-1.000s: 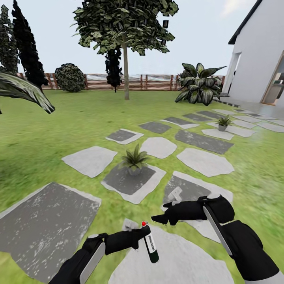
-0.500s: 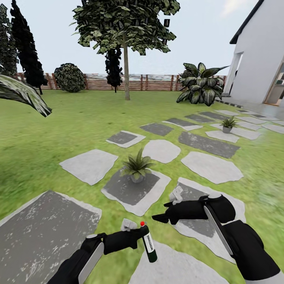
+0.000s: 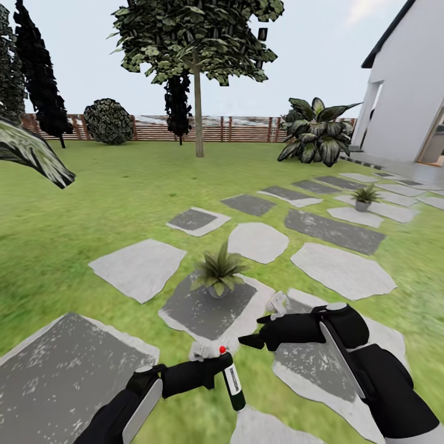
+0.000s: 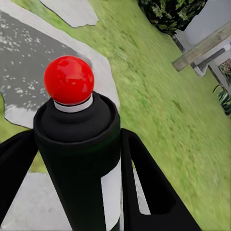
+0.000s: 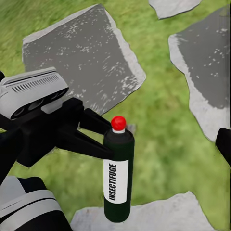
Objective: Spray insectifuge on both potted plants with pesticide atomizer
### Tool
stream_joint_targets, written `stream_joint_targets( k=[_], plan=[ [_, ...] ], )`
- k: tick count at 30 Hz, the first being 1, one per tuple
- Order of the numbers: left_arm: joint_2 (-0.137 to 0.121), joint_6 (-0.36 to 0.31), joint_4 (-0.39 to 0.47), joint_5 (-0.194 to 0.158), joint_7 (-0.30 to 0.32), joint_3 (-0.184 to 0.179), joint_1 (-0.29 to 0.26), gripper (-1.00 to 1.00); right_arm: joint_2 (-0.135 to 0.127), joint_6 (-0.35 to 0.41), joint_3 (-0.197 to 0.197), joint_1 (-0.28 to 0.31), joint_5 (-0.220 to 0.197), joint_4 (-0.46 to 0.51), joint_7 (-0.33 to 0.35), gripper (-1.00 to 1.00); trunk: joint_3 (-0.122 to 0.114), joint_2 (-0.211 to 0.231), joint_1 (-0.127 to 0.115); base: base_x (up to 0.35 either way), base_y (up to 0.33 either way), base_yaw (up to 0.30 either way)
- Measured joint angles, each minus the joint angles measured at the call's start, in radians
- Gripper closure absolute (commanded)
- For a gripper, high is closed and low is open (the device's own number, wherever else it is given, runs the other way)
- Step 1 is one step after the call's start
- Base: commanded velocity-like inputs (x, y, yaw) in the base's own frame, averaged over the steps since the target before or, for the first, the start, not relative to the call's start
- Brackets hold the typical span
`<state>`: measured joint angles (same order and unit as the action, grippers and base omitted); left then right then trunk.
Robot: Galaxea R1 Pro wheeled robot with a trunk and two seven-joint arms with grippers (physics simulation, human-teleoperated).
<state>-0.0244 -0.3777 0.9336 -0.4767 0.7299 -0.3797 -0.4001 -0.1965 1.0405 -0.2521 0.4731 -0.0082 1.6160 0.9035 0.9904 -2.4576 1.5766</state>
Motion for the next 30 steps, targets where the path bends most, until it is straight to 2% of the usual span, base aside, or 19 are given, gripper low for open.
stream_joint_targets(
  k=[30],
  plan=[
    [0.005, 0.003, -0.002, 0.0, -0.004, 0.0, 0.0, 1.0, -0.002, 0.0, 0.0, 0.0, -0.003, 0.0, 0.002, -1.0, 0.0, 0.0, 0.0, 0.325, 0.087, 0.0]
  ],
)
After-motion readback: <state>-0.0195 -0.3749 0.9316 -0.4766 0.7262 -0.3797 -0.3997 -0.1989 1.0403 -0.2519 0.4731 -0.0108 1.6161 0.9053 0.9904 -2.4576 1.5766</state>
